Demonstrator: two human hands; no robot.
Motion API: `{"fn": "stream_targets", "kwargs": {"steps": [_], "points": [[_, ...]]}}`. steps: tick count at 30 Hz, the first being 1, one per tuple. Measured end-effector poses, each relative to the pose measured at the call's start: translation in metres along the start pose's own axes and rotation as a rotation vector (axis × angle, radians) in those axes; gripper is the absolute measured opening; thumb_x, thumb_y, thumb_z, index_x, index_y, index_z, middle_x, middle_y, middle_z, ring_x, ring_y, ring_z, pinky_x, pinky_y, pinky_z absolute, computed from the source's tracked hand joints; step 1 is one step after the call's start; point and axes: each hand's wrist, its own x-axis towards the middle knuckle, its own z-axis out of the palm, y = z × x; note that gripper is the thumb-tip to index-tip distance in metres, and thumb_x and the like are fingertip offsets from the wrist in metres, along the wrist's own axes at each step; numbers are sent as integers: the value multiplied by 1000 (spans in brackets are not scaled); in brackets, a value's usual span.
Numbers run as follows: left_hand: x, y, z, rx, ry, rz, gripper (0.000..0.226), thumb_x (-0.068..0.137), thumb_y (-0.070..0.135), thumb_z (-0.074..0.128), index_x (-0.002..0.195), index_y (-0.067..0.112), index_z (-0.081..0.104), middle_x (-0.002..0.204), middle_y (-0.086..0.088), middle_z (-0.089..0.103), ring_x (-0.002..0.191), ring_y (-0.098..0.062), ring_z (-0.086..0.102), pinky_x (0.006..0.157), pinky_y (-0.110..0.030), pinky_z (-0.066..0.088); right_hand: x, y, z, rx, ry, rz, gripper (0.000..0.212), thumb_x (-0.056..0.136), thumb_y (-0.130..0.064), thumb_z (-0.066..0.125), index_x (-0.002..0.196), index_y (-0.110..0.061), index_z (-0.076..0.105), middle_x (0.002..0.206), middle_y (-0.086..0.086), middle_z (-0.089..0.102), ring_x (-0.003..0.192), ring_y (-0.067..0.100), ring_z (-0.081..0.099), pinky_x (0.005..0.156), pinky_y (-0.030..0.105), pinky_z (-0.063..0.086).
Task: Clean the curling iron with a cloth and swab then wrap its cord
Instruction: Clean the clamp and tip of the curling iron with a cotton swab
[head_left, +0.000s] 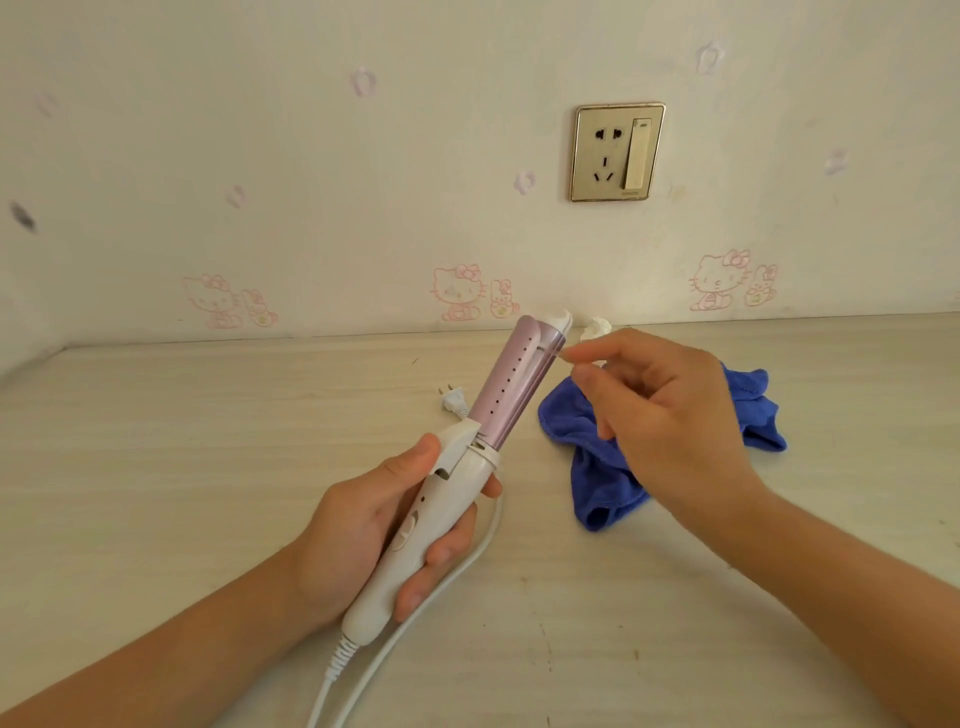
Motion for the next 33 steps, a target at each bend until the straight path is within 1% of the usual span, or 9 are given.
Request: {"fn": "stream_targets", "kwargs": {"steps": [2, 5, 8, 13, 19, 23, 26, 29, 33], "points": [[0, 0, -2, -34, -11, -3, 66, 102, 53, 28, 118, -1, 61, 65, -14, 44, 34, -16, 46, 39, -24, 41, -8, -4, 8, -7, -69, -40, 19, 96, -7, 67, 98, -22, 79, 52, 7, 54, 45, 23, 45, 47, 27, 42], [-1, 0, -5, -94, -22, 1, 65, 101, 52, 28, 119, -3, 59, 65, -14, 43, 33, -16, 46, 39, -21, 42, -24, -9, 24, -35, -203, -126, 15, 93, -14, 67, 101, -18, 80, 50, -2, 55, 44, 20, 49, 46, 31, 45], [1, 0, -7, -93, -31, 4, 66, 102, 52, 28, 120, -4, 58, 65, -13, 44, 33, -16, 47, 39, -20, 43, -16, -3, 17, -36, -148, -94, 17, 96, -8, 68, 100, -20, 79, 51, 2, 56, 47, 25, 52, 51, 35, 48], [1, -1, -9, -79, -33, -4, 68, 103, 53, 27, 122, -5, 56, 65, -13, 44, 34, -16, 48, 40, -21, 43, -10, 1, 12, -28, -74, -45, 17, 97, -7, 66, 100, -19, 77, 53, 10, 57, 48, 25, 52, 49, 20, 45], [-3, 4, -1, -58, 34, -14, 65, 100, 52, 30, 117, -4, 59, 65, -16, 42, 32, -16, 46, 37, -20, 39, -8, 4, 3, 35, -24, -10, 21, 98, -3, 64, 99, -20, 76, 50, 8, 50, 47, 31, 47, 50, 39, 45], [-5, 13, 1, 73, 84, -23, 64, 98, 50, 34, 116, -6, 60, 65, -16, 45, 32, -17, 45, 36, -21, 37, -13, 7, -25, 38, 26, 11, 26, 98, -3, 64, 98, -25, 77, 55, 16, 50, 53, 40, 44, 49, 44, 40], [-12, 18, 6, 206, 120, 1, 69, 94, 57, 48, 114, -9, 57, 65, -14, 51, 34, -18, 44, 37, -21, 37, -34, 9, -53, -27, -29, 17, 33, 96, -2, 67, 96, -33, 80, 57, 12, 56, 56, 40, 48, 49, 45, 40], [-24, 20, 16, 421, 138, 43, 79, 88, 71, 59, 107, -5, 51, 69, -14, 51, 45, -23, 40, 42, -27, 36, -62, 8, -83, -142, -93, 23, 33, 92, -2, 72, 98, -33, 82, 67, 2, 67, 61, 26, 58, 56, 36, 48], [-36, 18, 28, 675, 141, 78, 61, 94, 66, 56, 93, 5, 49, 64, -5, 47, 49, -22, 36, 48, -32, 30, -92, 4, -120, -408, -170, 43, 25, 90, -6, 76, 98, -29, 84, 87, -15, 75, 81, 11, 70, 74, 29, 53]]}}
